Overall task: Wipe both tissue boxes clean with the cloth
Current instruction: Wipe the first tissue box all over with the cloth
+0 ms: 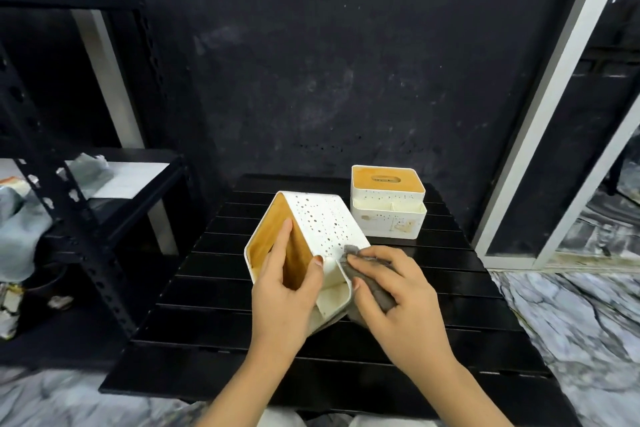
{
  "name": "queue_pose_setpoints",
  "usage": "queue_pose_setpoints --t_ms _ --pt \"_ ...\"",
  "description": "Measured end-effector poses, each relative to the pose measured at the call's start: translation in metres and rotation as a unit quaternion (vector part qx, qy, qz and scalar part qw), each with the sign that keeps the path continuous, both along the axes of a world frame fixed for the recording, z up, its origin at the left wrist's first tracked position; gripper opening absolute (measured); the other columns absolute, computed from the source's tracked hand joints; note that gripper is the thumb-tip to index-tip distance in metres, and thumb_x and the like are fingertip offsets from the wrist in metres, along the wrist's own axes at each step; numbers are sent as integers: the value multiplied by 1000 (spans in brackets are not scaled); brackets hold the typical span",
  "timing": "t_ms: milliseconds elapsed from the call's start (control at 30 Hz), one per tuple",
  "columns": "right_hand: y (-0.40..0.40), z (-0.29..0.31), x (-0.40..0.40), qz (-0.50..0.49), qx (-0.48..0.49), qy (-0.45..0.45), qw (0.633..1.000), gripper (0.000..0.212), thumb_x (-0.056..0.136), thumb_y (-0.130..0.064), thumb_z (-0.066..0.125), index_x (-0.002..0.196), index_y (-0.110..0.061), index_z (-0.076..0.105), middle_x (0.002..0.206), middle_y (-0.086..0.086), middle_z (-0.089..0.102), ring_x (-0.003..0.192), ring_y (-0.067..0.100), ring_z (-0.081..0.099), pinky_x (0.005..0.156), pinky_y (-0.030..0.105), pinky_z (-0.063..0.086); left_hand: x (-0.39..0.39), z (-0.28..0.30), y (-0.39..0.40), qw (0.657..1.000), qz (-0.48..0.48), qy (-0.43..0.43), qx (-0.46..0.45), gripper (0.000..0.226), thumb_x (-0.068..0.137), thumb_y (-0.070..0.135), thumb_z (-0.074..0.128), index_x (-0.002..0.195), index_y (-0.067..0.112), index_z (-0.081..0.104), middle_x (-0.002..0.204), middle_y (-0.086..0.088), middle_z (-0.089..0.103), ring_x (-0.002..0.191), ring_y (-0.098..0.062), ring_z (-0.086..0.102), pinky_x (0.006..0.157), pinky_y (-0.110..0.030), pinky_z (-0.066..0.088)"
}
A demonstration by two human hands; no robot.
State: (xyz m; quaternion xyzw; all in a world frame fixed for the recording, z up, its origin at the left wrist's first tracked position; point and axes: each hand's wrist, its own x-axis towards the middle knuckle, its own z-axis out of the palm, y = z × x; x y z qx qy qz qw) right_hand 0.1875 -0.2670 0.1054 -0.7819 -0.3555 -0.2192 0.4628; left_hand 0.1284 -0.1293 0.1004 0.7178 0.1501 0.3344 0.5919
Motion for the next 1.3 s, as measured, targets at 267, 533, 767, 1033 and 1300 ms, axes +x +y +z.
queue_pose_setpoints --t_ms 267,533,767,1033,1300 --pt "-9 -5 10 5 23 37 999 31 80 -37 51 105 -31 68 110 -22 55 104 11 57 88 28 49 -4 1 -1 1000 17 -9 -1 60 83 26 66 125 55 36 131 2 55 123 -14 51 101 -40 47" --pt "-7 -4 4 14 9 -1 1000 28 82 -34 52 105 -29 69 108 -21 57 100 10 56 85 16 45 -4 -1 -1 1000 4 -12 -6 66 66 47 61 127 58 39 127 3 57 120 -13 53 100 -40 48" --pt "-5 -4 -9 -6 -12 -18 1000 28 83 -32 52 106 -27 68 106 -20 57 97 8 55 83 13 43 -5 0 -1 1000 4 -19 -16 65 66 49 60 126 59 39 127 2 59 120 -14 54 100 -42 48" --pt "-10 -7 5 -31 9 57 998 23 83 -21 62 103 -28 70 106 -23 56 102 10 56 87 28 50 -10 0 3 999 -1 -35 -33 60 83 17 65 125 52 40 129 0 58 121 -14 53 100 -29 48" --pt "-7 9 2 0 -25 60 998 30 80 -37 51 102 -32 70 107 -26 54 103 5 53 85 16 46 -10 8 3 993 -49 -57 -88 61 83 -7 60 121 40 47 128 -5 59 118 -15 56 76 -6 48"
